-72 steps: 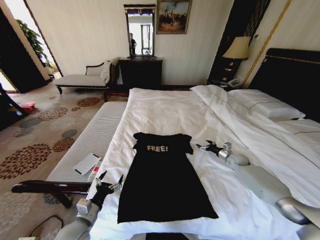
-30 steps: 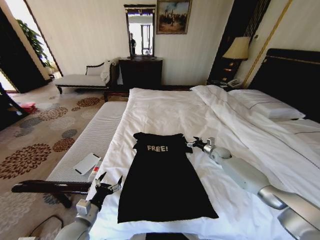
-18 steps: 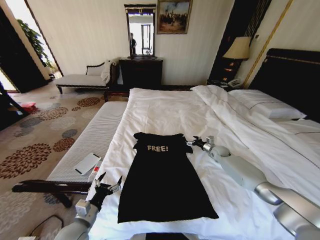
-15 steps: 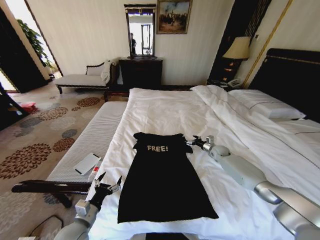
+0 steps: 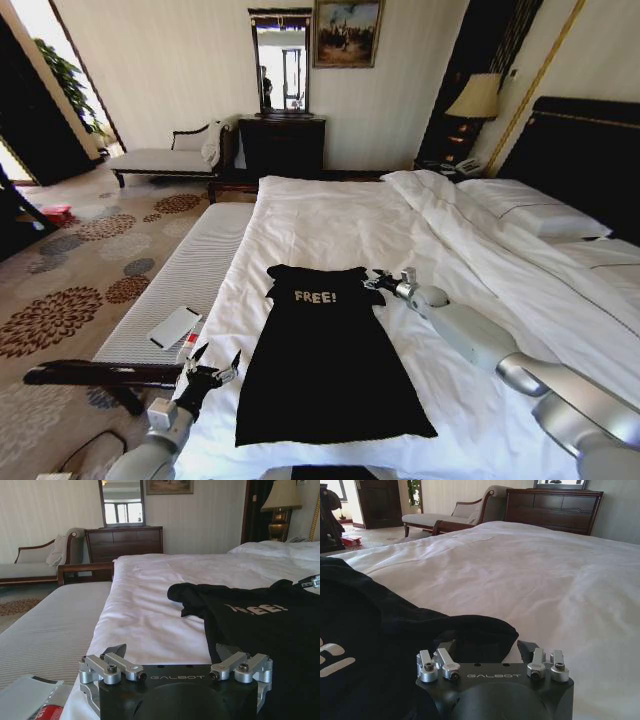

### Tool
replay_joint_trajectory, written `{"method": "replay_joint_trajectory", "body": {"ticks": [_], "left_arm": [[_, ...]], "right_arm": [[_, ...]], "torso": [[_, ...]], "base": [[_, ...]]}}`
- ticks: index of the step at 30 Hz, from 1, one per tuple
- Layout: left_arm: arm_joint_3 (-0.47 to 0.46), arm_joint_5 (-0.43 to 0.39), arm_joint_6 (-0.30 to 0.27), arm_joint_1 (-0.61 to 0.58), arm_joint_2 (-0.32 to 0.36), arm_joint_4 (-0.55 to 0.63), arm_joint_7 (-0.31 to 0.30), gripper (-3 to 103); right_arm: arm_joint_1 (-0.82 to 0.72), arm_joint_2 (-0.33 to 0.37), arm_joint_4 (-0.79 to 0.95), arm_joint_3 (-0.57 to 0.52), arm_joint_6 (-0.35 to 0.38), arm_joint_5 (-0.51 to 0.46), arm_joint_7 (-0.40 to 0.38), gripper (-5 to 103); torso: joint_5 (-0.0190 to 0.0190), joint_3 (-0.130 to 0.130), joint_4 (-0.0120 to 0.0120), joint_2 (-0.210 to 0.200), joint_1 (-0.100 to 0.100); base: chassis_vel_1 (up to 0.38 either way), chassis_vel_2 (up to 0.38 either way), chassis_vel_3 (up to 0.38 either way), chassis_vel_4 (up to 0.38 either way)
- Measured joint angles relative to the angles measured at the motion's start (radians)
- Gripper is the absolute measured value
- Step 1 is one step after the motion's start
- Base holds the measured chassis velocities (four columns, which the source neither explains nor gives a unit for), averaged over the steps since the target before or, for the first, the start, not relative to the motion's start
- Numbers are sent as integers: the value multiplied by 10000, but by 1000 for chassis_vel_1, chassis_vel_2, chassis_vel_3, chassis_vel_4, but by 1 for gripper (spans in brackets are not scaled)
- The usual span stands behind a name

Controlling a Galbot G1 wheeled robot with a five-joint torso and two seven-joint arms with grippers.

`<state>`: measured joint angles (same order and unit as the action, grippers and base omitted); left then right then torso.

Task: Fold the clothes on the bed.

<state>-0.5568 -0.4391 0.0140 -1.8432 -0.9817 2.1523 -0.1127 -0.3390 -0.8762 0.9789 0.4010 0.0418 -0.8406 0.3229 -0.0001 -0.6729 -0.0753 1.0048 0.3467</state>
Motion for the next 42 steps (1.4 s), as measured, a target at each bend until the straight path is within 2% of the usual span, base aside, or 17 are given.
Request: {"method": "replay_joint_trajectory", "body": {"ticks": [3,6,8,9,13,14,18,20,21,23,24,27,32,35,38,40,42], "left_arm": [[15,-9,0,17,2,-3,0,100],[5,-9,0,-19,-12,-3,0,100],[-35,-7,24,-91,-31,-10,3,100],[-35,-7,24,-91,-31,-10,3,100],[-65,-23,48,-90,-26,-29,15,100],[-65,-23,48,-90,-26,-29,15,100],[-48,-35,47,-58,-22,-22,16,100],[-48,-36,48,-58,-22,-22,16,100],[-48,-36,50,-58,-21,-21,17,100],[-49,-36,71,-63,-21,-28,23,100],[-49,-36,71,-63,-21,-28,23,100],[-22,-36,78,-28,-14,-50,27,100],[-25,-52,78,-7,29,-42,27,100],[-61,-75,73,-6,60,-37,27,100],[-72,-77,63,-32,69,-26,26,100],[-72,-78,62,-42,68,-23,26,100],[-72,-74,61,-52,62,-23,26,100]], "right_arm": [[0,-26,-18,85,-2,27,29,56],[2,-43,-57,112,-7,49,37,50],[8,-69,-145,131,-12,64,56,39],[8,-69,-145,131,-12,64,56,39],[10,-64,-220,189,-20,111,191,22],[10,-64,-220,189,-20,111,191,22],[-12,-54,-224,232,-45,213,229,2],[-18,-52,-225,232,-79,218,184,2],[-21,-49,-224,232,-108,219,140,-2],[-22,-11,-198,209,-173,191,50,8],[-22,-11,-198,209,-173,191,50,8],[-21,15,-167,204,-211,186,35,25],[-4,-38,-256,210,-226,213,26,35],[36,-119,-366,242,-226,221,39,47],[92,-245,-527,332,-225,248,62,63],[112,-270,-548,359,-219,250,64,63],[239,-315,-611,453,-182,236,92,74]], "torso": [[1,0,-1,-1,0],[1,0,0,0,0],[1,0,1,0,0],[1,0,1,0,0],[1,0,0,0,0],[1,0,0,0,0],[1,0,0,0,0],[1,0,0,0,0],[1,0,0,0,0],[1,0,0,0,0],[1,0,0,0,0],[1,0,0,0,0],[1,0,-1,0,0],[1,0,1,-1,0],[1,0,0,0,0],[1,0,0,0,0],[2,0,1,0,0]], "base": [[0,0,0,0],[0,0,0,0],[0,0,0,0],[0,0,0,0],[0,0,0,0],[0,0,0,0],[0,0,0,0],[0,0,0,0],[0,0,0,0],[0,0,0,0],[0,0,0,0],[0,0,0,0],[0,0,0,0],[0,0,0,0],[0,0,0,0],[0,0,0,0],[0,0,0,0]]}}
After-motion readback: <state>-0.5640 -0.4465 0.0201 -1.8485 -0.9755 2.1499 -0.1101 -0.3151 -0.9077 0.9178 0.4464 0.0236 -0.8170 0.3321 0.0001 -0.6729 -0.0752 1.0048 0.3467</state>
